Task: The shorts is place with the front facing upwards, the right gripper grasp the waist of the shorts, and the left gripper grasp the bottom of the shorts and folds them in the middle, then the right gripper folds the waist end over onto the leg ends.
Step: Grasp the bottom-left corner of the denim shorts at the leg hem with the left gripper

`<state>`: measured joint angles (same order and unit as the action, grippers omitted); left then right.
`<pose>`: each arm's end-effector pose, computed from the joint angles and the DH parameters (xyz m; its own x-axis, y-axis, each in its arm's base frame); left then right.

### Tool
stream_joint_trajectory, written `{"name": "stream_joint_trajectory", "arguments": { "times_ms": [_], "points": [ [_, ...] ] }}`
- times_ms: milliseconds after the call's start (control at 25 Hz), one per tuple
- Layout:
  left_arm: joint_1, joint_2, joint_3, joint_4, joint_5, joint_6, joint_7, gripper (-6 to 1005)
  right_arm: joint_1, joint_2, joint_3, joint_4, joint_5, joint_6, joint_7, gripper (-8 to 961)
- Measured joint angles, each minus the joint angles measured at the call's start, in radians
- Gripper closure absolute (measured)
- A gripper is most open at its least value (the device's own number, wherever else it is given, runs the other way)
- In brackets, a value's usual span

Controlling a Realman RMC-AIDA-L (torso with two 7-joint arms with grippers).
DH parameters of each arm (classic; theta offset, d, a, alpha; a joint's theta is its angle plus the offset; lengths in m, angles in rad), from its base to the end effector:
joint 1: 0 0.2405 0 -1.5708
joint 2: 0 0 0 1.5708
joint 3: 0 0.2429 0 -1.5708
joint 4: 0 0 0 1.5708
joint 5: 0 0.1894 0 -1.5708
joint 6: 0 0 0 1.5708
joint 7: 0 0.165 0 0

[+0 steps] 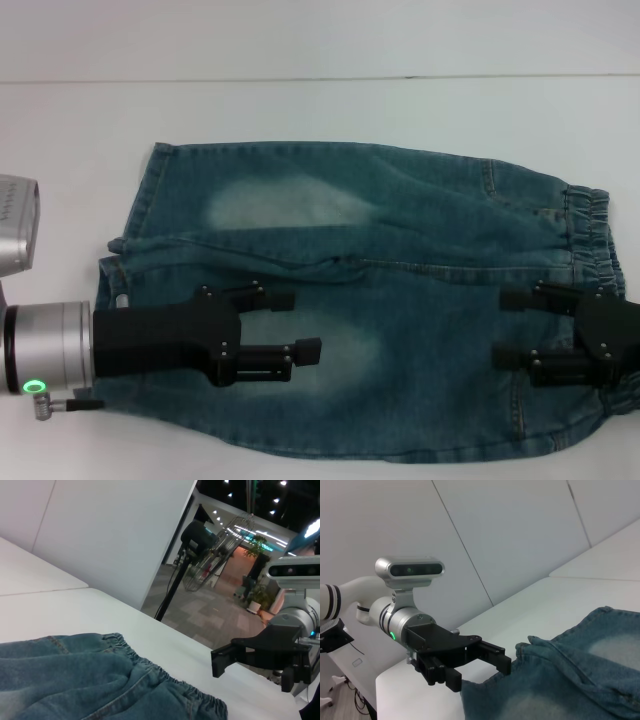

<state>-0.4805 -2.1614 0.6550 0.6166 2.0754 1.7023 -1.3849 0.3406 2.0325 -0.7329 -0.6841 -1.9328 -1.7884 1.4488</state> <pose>-0.2214 0.2658 -0.0475 0.7178 0.4477 0.5332 0.4791 -0.8733 0.0883 0.2609 0.2489 0.0081 0.6930 -0.4746 -0.5426 -0.5416 -0.8396 0.0427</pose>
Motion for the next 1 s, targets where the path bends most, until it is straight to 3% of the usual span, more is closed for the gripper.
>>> {"name": "stream_joint_trajectory", "arguments": {
  "times_ms": [520,760,1000],
  "points": [
    [0.014,0.001,0.0,0.025,0.021,0.016,-0.021,148,0.012,0.002,0.0,0.001,0.0,-0.002,0.001,8],
    [0.127,0.001,-0.064,0.251,0.03,0.055,-0.137,153,0.003,0.001,0.002,0.001,0.0,-0.002,0.004,9],
    [0.152,0.017,-0.189,0.332,0.123,0.14,-0.209,155,-0.002,0.0,0.001,0.004,0.0,-0.002,0.004,9]
  ]
}}
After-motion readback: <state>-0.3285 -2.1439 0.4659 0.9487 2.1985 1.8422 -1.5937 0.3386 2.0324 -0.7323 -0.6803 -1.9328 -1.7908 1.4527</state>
